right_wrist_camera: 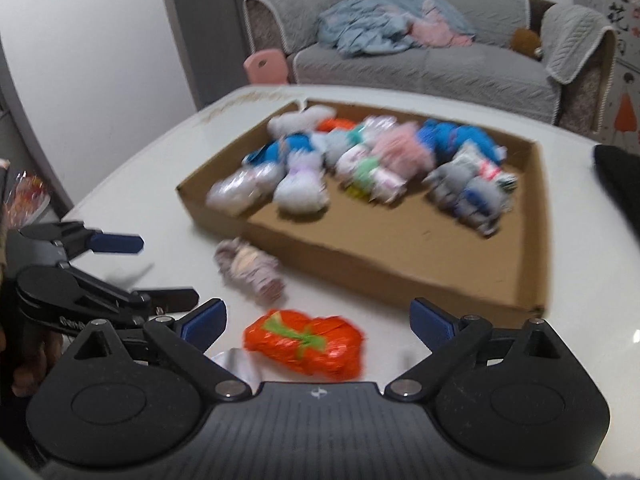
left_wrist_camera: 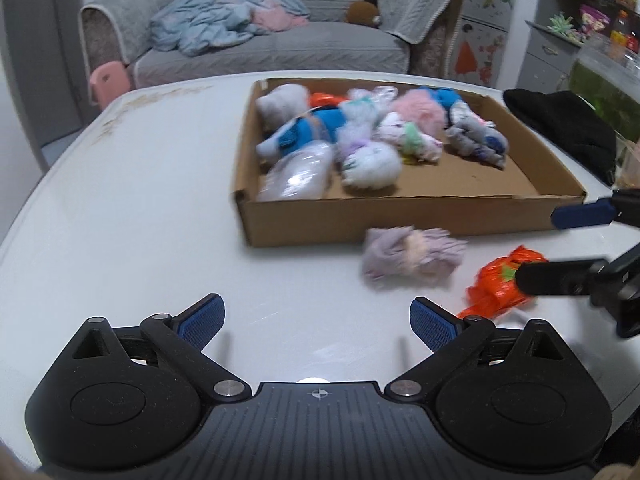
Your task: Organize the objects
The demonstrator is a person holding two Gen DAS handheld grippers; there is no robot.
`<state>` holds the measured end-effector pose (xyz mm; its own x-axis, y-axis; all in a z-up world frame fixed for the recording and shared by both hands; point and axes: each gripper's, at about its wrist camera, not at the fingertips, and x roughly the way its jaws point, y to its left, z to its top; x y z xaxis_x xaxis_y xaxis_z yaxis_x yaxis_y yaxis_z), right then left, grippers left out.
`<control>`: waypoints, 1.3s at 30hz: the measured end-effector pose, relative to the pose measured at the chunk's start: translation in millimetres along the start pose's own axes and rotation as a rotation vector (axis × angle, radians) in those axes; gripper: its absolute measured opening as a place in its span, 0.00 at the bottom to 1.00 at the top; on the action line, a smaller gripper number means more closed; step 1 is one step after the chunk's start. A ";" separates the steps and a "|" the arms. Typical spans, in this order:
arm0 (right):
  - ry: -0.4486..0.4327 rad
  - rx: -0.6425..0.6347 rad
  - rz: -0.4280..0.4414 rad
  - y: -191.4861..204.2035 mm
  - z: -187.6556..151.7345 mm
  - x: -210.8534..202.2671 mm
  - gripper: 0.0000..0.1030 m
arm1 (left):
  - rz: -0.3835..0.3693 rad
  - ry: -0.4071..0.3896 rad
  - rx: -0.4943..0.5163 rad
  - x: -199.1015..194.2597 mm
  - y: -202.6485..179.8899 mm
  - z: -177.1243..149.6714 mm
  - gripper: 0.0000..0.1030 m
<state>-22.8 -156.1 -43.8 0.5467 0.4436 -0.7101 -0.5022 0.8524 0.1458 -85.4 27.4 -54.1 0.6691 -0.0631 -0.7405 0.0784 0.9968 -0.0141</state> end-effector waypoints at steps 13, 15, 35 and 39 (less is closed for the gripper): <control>0.089 0.074 -0.033 -1.5 -7.7 18.1 0.62 | -0.029 0.004 -0.007 7.2 1.9 11.8 0.97; 0.075 0.065 -0.048 -4.7 -8.6 13.7 0.62 | -0.048 0.005 0.009 10.7 -7.7 15.3 0.97; 0.008 0.075 -0.106 -42.0 -38.7 -9.9 0.62 | -0.077 0.035 0.040 52.1 -52.9 30.7 0.91; 0.001 0.079 -0.099 -44.0 -39.9 -11.4 0.62 | -0.063 0.021 0.051 50.6 -56.7 29.8 0.84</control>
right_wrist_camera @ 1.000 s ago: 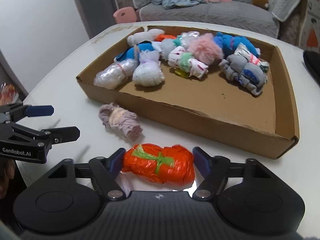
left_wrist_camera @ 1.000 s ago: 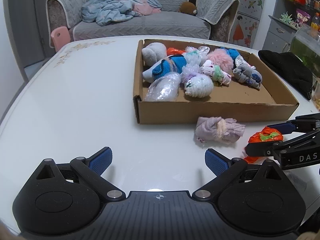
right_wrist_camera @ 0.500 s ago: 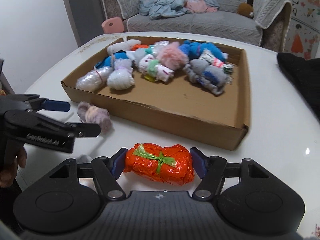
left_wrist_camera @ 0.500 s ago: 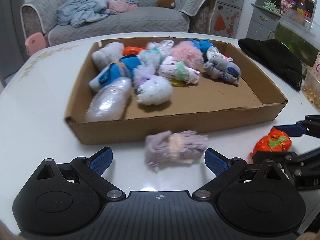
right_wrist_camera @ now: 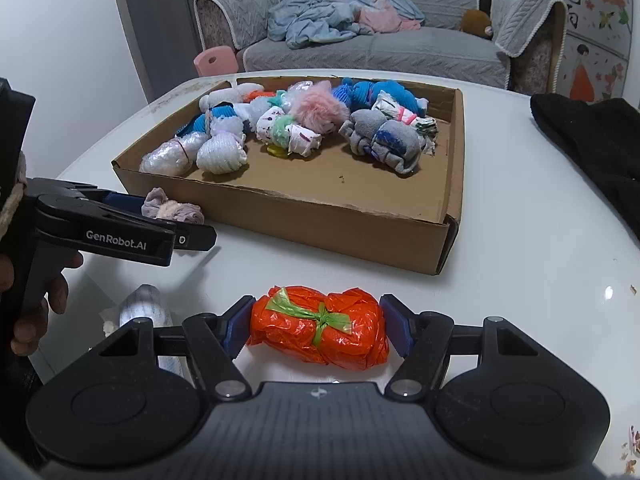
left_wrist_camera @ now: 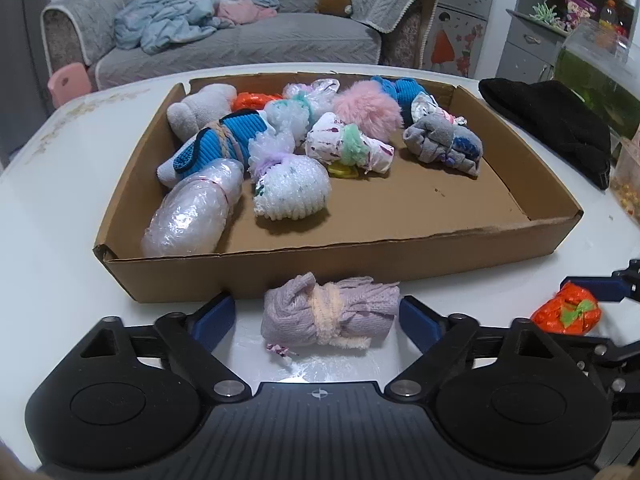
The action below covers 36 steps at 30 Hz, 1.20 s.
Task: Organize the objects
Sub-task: 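Grasp the orange plastic bundle with the right gripper while the left grasps the lilac bundle, then lower both held bundles into the box and open both grippers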
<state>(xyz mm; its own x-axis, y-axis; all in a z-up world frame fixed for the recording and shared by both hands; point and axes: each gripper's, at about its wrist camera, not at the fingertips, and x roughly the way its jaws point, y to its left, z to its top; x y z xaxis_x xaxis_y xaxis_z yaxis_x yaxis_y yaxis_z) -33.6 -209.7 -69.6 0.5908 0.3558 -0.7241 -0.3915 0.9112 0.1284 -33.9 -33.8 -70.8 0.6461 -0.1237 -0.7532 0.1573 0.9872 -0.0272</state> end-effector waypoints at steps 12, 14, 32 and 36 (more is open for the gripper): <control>-0.003 -0.005 0.004 -6.7 -3.2 -8.3 0.61 | -0.040 -0.017 0.015 -17.7 2.2 -6.0 0.64; -0.009 -0.002 0.007 -10.1 -2.2 -14.4 0.61 | -0.037 -0.028 0.022 -26.9 4.0 -6.3 0.64; -0.223 -0.137 -0.049 -30.2 117.8 -85.8 0.61 | -0.049 -0.209 0.220 -92.1 -14.7 122.3 0.64; -0.223 -0.171 -0.020 -27.7 138.4 -72.2 0.61 | -0.075 -0.178 0.258 -74.7 -30.0 141.7 0.64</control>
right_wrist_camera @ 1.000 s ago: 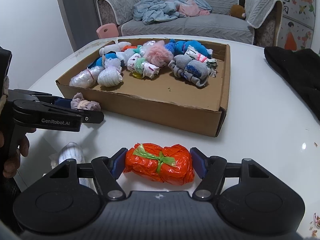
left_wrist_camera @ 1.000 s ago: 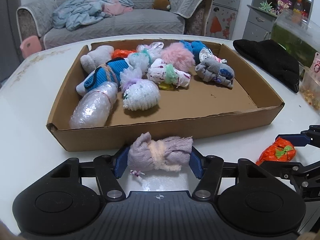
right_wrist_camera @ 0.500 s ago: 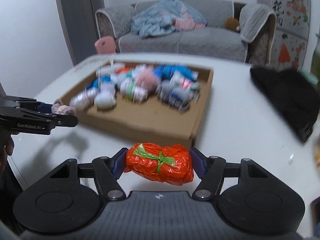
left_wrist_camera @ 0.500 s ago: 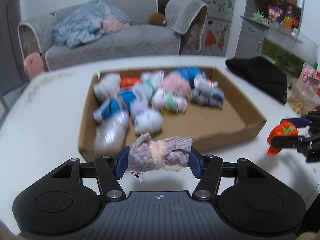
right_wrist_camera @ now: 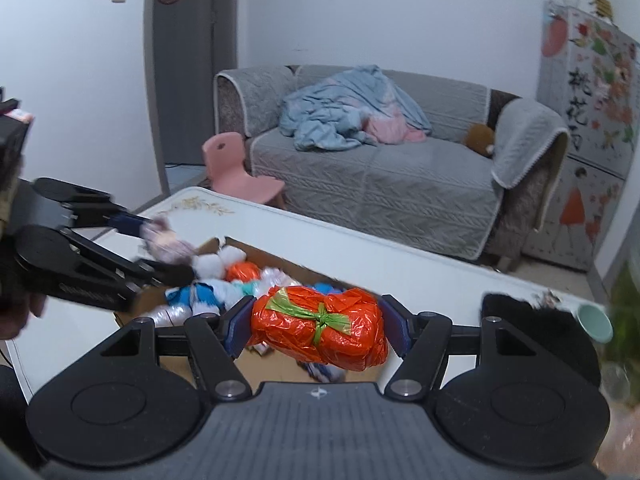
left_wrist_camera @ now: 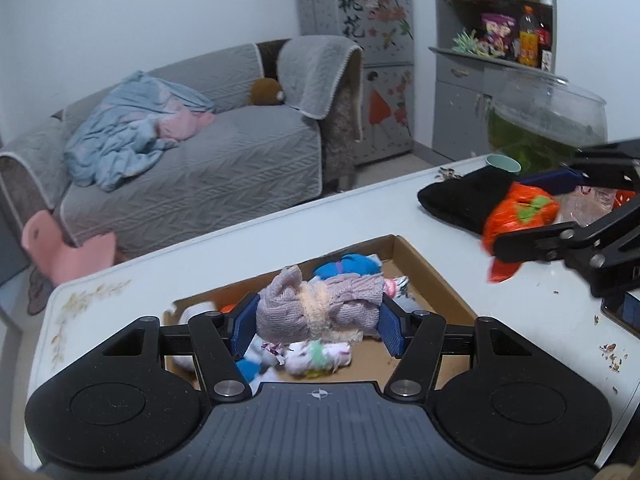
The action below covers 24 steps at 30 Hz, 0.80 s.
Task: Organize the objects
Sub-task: 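Lower both held bundles into the box and open both grippers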
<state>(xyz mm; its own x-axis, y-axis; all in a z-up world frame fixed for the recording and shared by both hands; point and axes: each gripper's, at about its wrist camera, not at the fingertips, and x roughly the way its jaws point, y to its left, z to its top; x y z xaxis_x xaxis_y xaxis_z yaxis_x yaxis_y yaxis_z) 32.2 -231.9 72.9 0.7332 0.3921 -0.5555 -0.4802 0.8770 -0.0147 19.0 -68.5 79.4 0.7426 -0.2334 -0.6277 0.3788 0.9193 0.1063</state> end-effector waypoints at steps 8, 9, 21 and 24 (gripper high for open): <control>0.078 -0.036 0.029 2.0 -3.9 42.3 0.61 | -0.028 0.083 0.019 49.3 -9.4 -3.7 0.65; 0.090 -0.032 0.031 1.0 -6.0 46.5 0.61 | -0.032 0.091 0.015 53.5 -9.5 -6.1 0.65; 0.177 -0.011 0.037 -3.6 -23.4 66.6 0.61 | -0.053 0.160 -0.004 89.2 -9.0 -28.1 0.65; 0.191 -0.012 0.039 -3.0 -26.2 68.5 0.61 | -0.059 0.174 -0.009 94.6 -8.7 -33.9 0.65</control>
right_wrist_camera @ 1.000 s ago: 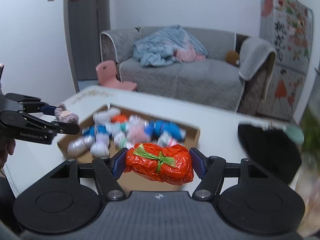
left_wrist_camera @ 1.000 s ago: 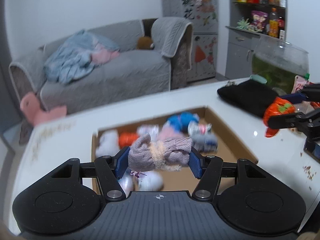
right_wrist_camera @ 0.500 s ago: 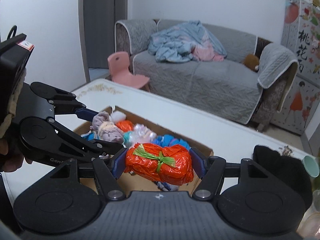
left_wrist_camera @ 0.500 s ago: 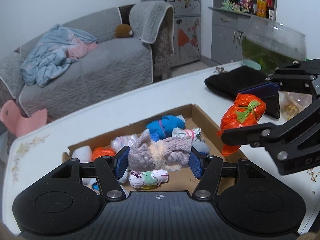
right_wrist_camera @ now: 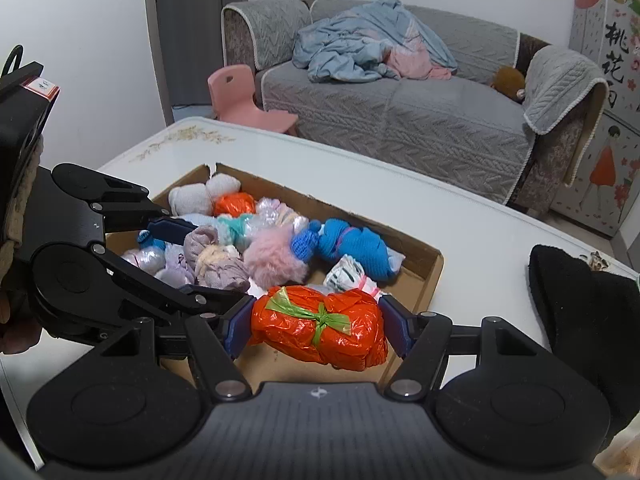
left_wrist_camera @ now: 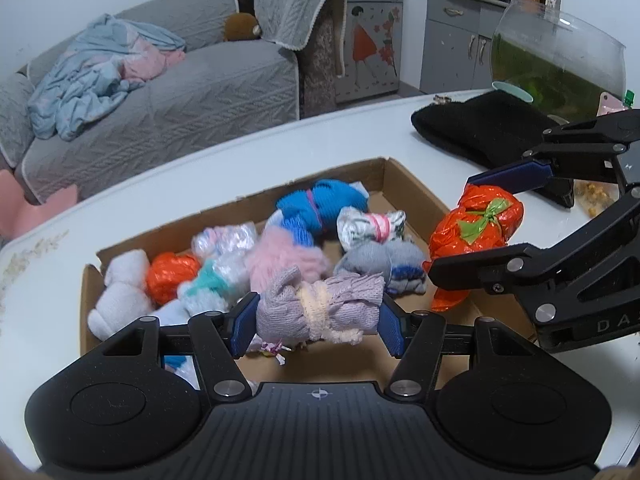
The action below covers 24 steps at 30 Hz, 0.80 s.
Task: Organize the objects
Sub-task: 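Lower both held bundles into the box and open both grippers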
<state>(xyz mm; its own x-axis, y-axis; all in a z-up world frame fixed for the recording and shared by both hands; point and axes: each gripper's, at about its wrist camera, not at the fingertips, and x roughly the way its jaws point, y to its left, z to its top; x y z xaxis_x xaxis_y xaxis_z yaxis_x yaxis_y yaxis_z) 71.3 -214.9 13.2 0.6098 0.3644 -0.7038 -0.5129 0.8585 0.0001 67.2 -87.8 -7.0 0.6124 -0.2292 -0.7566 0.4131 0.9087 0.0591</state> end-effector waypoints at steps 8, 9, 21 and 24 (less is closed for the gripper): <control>0.040 -0.001 0.009 0.5 -8.0 10.3 0.61 | -0.033 0.065 -0.014 17.7 -0.9 -14.4 0.65; 0.047 0.001 0.012 0.2 -9.4 12.8 0.61 | -0.035 0.075 -0.014 20.3 -1.6 -16.0 0.65; 0.133 -0.006 0.029 -1.3 -21.5 44.2 0.61 | -0.029 0.135 -0.013 42.8 3.3 -28.5 0.65; 0.143 -0.009 0.036 -3.2 -22.2 50.7 0.61 | -0.008 0.131 -0.004 42.5 5.4 -27.6 0.65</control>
<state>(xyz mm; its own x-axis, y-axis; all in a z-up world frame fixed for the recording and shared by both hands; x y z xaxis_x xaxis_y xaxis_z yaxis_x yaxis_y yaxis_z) 90.5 -207.2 -38.3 0.4985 0.3395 -0.7976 -0.5389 0.8421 0.0216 76.9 -83.1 -56.8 0.5159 -0.1893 -0.8355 0.4148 0.9085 0.0503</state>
